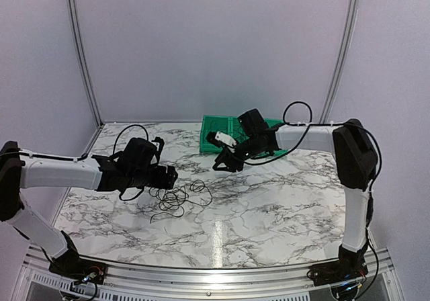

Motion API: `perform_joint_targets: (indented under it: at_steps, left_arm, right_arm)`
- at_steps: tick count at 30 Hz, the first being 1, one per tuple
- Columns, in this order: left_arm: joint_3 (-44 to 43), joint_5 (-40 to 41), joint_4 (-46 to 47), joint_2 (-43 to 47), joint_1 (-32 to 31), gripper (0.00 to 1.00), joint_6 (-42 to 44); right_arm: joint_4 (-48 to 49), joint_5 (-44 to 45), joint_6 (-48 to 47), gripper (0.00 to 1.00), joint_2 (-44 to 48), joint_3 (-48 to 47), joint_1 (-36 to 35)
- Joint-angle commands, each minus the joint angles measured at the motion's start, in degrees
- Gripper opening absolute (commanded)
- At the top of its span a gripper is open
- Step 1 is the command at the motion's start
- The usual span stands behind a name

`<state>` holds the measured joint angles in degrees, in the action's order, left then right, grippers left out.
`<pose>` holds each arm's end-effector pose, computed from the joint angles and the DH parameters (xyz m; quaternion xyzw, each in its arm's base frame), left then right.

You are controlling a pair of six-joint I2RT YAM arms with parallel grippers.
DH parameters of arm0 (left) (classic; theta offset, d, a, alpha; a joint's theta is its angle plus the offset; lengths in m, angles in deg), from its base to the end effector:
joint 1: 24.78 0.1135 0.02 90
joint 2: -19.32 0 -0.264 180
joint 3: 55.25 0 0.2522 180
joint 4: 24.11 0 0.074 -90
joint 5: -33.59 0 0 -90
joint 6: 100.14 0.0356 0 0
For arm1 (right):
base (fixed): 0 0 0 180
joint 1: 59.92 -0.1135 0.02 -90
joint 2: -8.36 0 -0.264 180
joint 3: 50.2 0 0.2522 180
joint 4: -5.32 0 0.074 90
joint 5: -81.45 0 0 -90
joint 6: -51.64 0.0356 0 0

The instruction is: Untangle the cables

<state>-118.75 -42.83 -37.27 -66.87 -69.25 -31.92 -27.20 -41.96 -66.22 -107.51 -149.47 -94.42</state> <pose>0.2365 -0.2204 0.2160 0.1212 0.8775 -0.1588 0.4360 0.3554 0.2681 0.2006 -0.5505 0.7159 0.2883 0.3183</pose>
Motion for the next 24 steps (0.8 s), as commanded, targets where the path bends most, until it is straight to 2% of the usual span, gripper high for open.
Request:
perform_joint_targets:
  at_steps: [1, 5, 11, 18, 24]
  left_arm:
    - [4.14, 4.01, 5.78, 4.82, 0.2, 0.93, -3.93]
    - [4.43, 3.85, 3.23, 5.02, 0.26, 0.93, -3.88]
    - [7.07, 4.29, 4.68, 6.19, 0.18, 0.94, -5.46]
    - [8.09, 4.3, 5.85, 6.29, 0.24, 0.94, -6.52]
    - [9.68, 4.01, 7.59, 8.12, 0.24, 0.94, -6.05]
  right_arm:
    - [-4.7, 7.13, -3.64, 0.39, -5.32, -6.28, -3.83]
    - [-6.73, 9.7, -3.78, 0.42, -10.03, -10.44, -5.33]
    - [-8.0, 9.82, -3.91, 0.44, -12.47, -12.05, -6.62]
    - [-8.37, 9.88, -2.39, 0.43, -12.58, -12.39, -6.95]
    - [-8.35, 10.72, -3.12, 0.42, -9.19, -10.19, -6.58]
